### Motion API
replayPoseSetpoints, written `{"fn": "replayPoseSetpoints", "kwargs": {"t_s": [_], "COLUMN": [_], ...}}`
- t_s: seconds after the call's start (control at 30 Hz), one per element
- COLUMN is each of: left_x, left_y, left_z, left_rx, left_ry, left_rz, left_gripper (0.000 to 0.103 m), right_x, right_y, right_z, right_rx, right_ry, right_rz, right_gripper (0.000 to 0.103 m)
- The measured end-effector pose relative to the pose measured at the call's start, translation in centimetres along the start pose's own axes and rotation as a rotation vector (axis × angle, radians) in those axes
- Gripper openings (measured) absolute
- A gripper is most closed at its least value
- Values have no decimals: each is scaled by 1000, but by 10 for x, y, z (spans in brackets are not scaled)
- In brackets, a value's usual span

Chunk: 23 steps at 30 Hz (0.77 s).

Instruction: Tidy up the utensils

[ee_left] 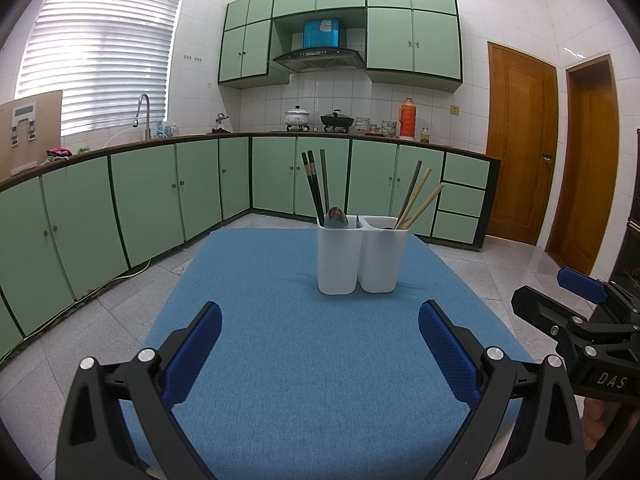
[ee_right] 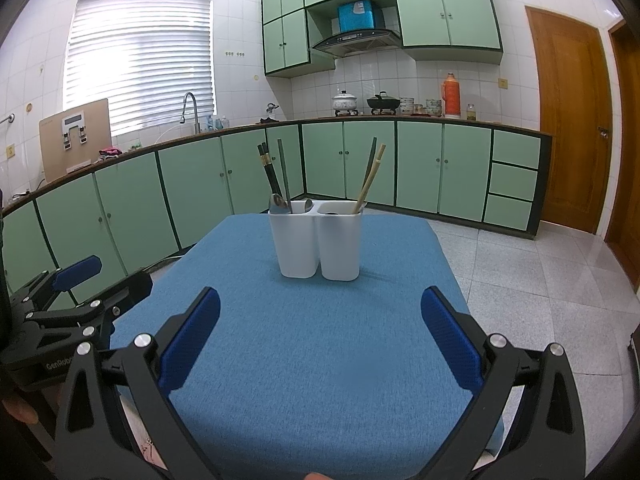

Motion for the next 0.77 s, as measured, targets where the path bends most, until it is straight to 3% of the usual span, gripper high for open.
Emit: {"fn": "replayPoseSetpoints", "kwargs": {"t_s": [0.77], "left_x": [4], "left_y": [0], "left_z": [4], "left_rx": [2], "left_ry": [5], "left_rz": [-8], "left_gripper": [97], "right_x": [-1], "right_y": [2], "right_z": [1], "right_rx": [-6], "right_ry": [2], "right_rz": [-4], "right_gripper": [98]}}
Point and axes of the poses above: each gripper's, at about its wrist camera, not at the fingertips, and z roughly the way its jaws point, x to its left, y to its top, the point moved 6 cm from there along z, roughly the way its jaws point, and after that the axes turned 9 degrees about x, right-handed, at the moved point
